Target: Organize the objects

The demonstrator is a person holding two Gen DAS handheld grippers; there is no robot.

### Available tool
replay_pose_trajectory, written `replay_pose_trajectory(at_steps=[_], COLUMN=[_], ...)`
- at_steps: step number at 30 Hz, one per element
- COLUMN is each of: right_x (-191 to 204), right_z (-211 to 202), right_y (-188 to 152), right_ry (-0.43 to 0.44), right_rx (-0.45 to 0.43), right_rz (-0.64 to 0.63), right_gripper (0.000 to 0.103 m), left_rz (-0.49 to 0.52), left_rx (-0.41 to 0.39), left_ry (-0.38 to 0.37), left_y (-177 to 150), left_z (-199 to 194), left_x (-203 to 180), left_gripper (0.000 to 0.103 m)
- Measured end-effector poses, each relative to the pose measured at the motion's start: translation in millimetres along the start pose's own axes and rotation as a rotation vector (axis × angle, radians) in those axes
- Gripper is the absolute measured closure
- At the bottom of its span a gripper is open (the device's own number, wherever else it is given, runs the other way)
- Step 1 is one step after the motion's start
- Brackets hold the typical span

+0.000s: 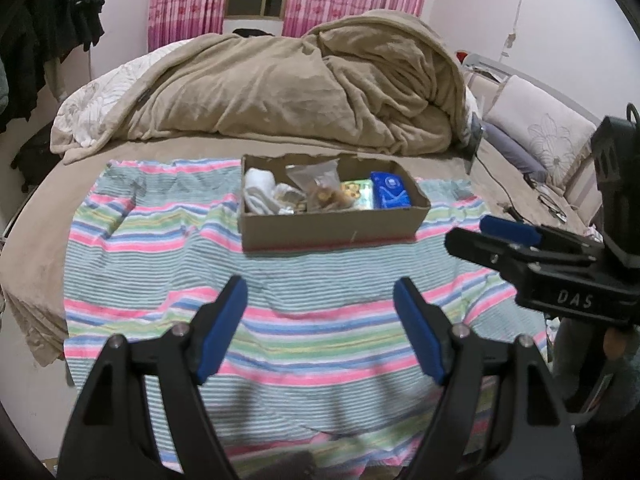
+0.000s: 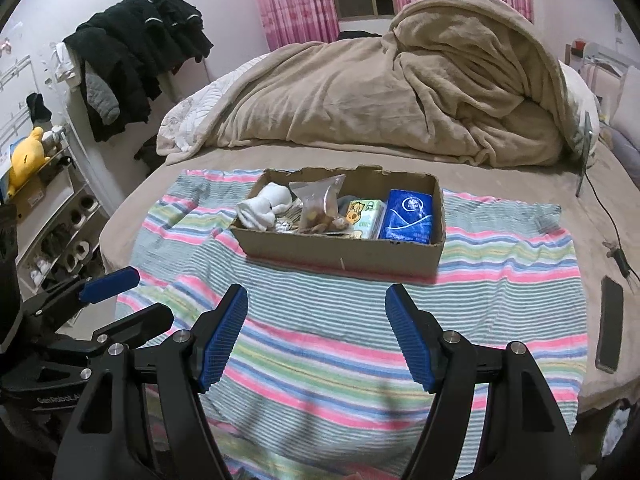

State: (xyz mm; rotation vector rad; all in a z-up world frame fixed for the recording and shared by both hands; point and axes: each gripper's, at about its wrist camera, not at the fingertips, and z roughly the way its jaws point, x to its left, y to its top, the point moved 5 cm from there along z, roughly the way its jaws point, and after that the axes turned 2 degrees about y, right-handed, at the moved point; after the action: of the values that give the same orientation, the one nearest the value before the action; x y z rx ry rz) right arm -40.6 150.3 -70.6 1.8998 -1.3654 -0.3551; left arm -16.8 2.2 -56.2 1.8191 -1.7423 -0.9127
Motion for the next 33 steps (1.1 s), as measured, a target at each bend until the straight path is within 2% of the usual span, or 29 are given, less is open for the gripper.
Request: replay_pose_trajectory(at_steps=[10, 13, 16, 33], right_x=[-5.7, -8.4, -10.1, -14.9], right_z=[-8.9, -9.5, -11.3, -4.9], right_y=[-5.3, -4.7, -4.0, -4.9], right_ry=[-0.014, -0.023, -0.025, -0.029], right_rx=[-0.004, -0.008, -0.018, -0.003], right_rz=[0.017, 0.018, 0.021, 0.029], right_gripper=[0.029, 0.027, 0.022, 0.022], left_rz=[0.006, 0.005, 0.005, -0.002], left_rx=[-0.034, -0.033, -0.028, 0.001], left_ry=[0.011, 0.011, 0.010, 0.031], left_y=[2.7, 2.9, 3.9, 1.3], left_z=[-14.7, -14.8, -13.9, -0.8], left_x=[-1.4, -1.8, -2.4, -2.1], left_gripper=[0.026, 0.026, 0.026, 0.026])
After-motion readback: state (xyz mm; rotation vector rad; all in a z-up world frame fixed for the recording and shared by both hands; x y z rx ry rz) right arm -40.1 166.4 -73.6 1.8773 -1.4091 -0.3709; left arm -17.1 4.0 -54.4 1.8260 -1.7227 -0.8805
